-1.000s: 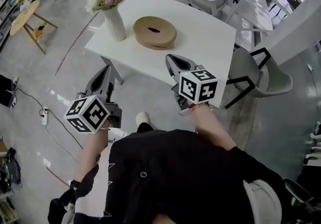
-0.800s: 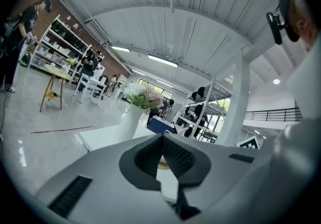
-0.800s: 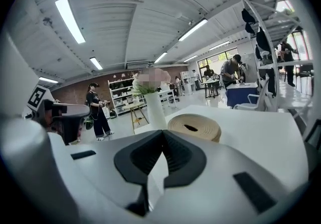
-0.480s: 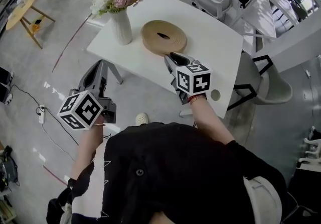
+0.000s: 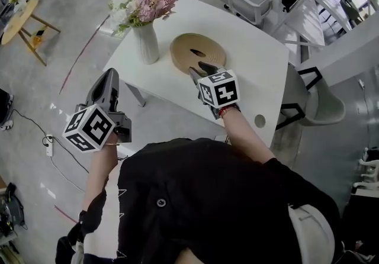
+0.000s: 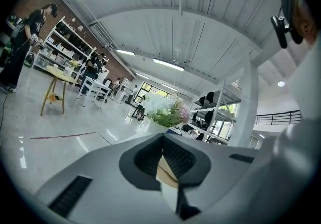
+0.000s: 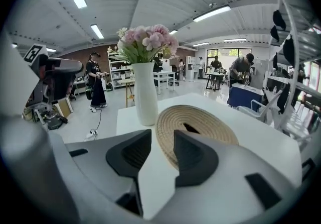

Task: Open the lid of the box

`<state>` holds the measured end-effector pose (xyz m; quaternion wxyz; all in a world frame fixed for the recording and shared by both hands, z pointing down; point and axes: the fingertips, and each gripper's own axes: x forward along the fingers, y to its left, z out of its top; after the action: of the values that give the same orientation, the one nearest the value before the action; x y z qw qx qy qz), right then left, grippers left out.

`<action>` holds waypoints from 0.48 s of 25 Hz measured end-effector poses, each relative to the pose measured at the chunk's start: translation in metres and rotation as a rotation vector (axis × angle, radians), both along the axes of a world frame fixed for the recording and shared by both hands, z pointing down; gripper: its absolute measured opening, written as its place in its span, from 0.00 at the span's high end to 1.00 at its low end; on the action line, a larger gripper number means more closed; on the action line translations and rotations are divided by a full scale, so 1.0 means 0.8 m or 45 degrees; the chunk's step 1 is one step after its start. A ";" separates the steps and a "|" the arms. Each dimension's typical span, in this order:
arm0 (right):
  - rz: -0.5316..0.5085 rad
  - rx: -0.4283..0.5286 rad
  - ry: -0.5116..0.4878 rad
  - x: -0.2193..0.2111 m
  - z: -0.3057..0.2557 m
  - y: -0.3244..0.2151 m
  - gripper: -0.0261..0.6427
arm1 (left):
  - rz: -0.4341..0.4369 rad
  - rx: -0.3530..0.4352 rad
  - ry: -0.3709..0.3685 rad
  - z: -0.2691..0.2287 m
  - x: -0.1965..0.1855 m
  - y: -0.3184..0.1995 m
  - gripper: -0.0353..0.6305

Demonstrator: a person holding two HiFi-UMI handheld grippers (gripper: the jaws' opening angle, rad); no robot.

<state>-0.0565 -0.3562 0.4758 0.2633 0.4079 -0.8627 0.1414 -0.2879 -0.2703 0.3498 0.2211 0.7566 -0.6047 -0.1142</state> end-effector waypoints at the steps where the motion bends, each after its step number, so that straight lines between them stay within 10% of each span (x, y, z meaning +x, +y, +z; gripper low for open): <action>1: -0.003 -0.003 0.020 -0.002 0.003 -0.004 0.74 | 0.000 0.000 0.002 0.000 -0.004 -0.004 0.93; 12: -0.130 -0.030 0.324 -0.023 0.046 -0.029 0.64 | -0.005 -0.018 0.029 0.013 -0.029 -0.037 0.93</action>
<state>-0.0746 -0.3790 0.5129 0.3822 0.3749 -0.8403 0.0850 -0.3111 -0.2996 0.3604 0.2331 0.7525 -0.6044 -0.1189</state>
